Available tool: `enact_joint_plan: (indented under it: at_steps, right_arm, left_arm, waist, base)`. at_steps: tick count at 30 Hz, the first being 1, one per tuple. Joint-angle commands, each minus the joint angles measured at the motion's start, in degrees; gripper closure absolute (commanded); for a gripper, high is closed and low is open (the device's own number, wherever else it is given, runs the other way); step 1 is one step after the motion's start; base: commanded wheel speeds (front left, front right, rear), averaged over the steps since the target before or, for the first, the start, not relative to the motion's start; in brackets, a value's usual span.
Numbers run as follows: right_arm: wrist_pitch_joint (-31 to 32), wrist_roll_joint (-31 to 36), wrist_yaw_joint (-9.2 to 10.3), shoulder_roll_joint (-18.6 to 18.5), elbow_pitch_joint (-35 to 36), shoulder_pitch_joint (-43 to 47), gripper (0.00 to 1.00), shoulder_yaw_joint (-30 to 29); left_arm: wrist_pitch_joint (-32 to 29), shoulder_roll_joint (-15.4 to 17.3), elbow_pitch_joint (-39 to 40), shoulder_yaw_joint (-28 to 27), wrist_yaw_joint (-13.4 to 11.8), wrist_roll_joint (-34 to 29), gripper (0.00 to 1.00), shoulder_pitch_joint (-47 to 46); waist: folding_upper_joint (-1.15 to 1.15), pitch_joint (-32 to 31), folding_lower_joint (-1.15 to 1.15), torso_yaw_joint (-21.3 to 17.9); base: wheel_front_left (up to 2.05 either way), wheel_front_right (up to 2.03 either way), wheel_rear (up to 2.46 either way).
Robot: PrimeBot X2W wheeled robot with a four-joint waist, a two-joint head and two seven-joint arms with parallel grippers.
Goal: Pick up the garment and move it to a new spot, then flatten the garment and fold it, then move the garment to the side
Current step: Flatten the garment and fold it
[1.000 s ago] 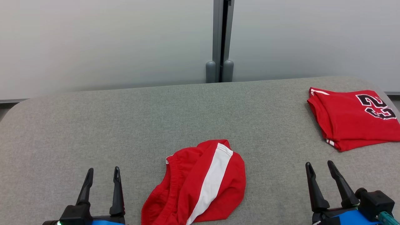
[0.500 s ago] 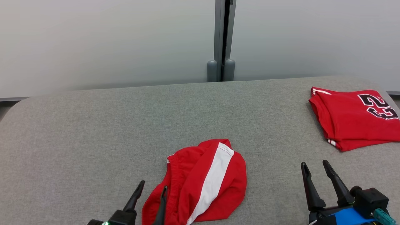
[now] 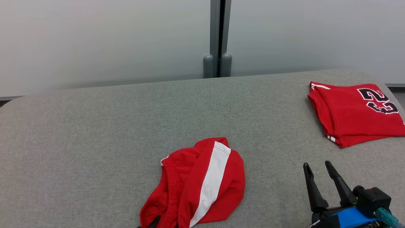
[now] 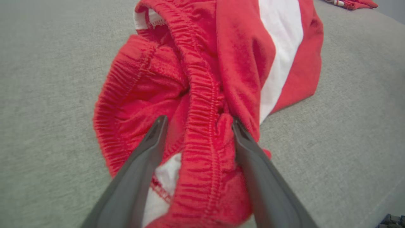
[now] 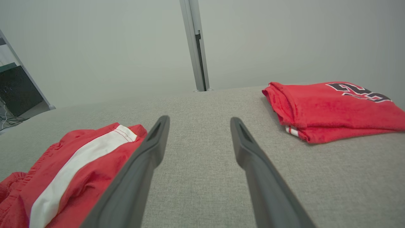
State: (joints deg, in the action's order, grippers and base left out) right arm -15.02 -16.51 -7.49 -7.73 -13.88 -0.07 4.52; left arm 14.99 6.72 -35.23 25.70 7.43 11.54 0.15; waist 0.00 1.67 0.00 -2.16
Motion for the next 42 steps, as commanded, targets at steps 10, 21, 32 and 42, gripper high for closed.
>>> enact_joint_plan:
  at_steps: [10, 21, 32, 42]
  right_arm:
    - [-0.18, -0.29, -0.01, 0.16, -0.20, -1.58, 0.00, -0.18]
    - [-0.18, -1.06, -0.01, -0.94, -0.82, -2.23, 0.00, -0.29]
    - [-0.18, -1.34, -0.01, -0.45, -2.47, -2.84, 0.00, -0.03]
    - [-0.18, -1.31, -0.02, -0.80, -2.41, -3.19, 0.00, -0.15]
  left_arm:
    - [0.17, -0.61, -2.07, 3.95, 0.05, 8.05, 1.00, -6.20]
    - [0.18, 3.10, 11.17, -1.59, 0.05, 19.75, 1.00, -7.33]
    - [0.19, 4.31, 7.51, -10.33, -0.98, 15.34, 0.00, -4.06]
    - [0.19, -0.97, 20.60, -22.74, -0.78, 5.90, 0.00, -1.14]
  waist:
    - [0.00, 0.65, 0.00, 0.15]
    - [0.00, 1.56, 0.00, 0.84]
    - [0.00, 2.70, 0.00, 0.87]
    - [0.00, 2.36, 0.00, 1.96]
  base:
    - [0.00, 0.00, 0.00]
    - [0.00, 0.00, 0.00]
    - [0.00, 0.00, 0.00]
    - [0.00, 0.00, 0.00]
